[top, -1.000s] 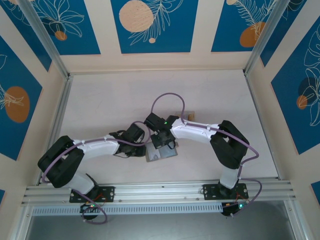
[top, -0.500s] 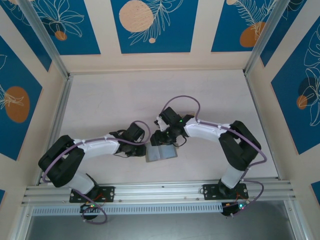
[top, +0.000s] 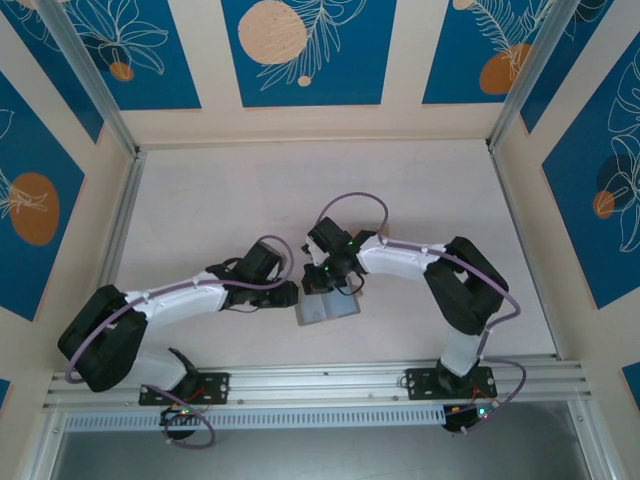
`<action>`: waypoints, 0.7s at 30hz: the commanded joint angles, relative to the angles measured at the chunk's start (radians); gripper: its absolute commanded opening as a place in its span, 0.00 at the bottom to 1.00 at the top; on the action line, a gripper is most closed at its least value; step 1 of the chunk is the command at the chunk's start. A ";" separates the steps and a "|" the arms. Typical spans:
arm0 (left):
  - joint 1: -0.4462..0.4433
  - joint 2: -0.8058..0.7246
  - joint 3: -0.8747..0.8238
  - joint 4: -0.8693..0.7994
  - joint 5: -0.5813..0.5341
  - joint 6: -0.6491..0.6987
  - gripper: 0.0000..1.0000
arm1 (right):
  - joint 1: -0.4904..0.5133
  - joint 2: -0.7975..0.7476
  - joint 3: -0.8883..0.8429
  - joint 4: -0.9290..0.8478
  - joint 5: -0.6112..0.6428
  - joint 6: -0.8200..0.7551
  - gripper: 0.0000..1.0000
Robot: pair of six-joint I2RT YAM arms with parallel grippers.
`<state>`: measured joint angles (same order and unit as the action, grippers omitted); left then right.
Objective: Put the credit cards into the card holder
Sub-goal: Flip over the card slot in the card holder.
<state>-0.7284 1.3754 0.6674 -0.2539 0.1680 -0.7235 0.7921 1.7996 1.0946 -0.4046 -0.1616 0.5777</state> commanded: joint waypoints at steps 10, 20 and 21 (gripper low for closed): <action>0.004 0.069 0.108 -0.093 0.036 0.072 0.49 | -0.092 -0.002 0.098 -0.047 -0.141 0.042 0.23; -0.065 0.175 0.153 -0.086 -0.015 0.087 0.51 | -0.294 -0.285 0.091 -0.325 0.267 0.002 0.32; -0.073 0.187 0.153 -0.082 -0.021 0.088 0.51 | -0.333 -0.294 0.095 -0.343 0.284 -0.004 0.33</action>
<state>-0.7784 1.5360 0.7975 -0.3149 0.1738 -0.6624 0.5308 1.5238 1.1786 -0.6273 -0.0067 0.5983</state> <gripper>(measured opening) 0.513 0.323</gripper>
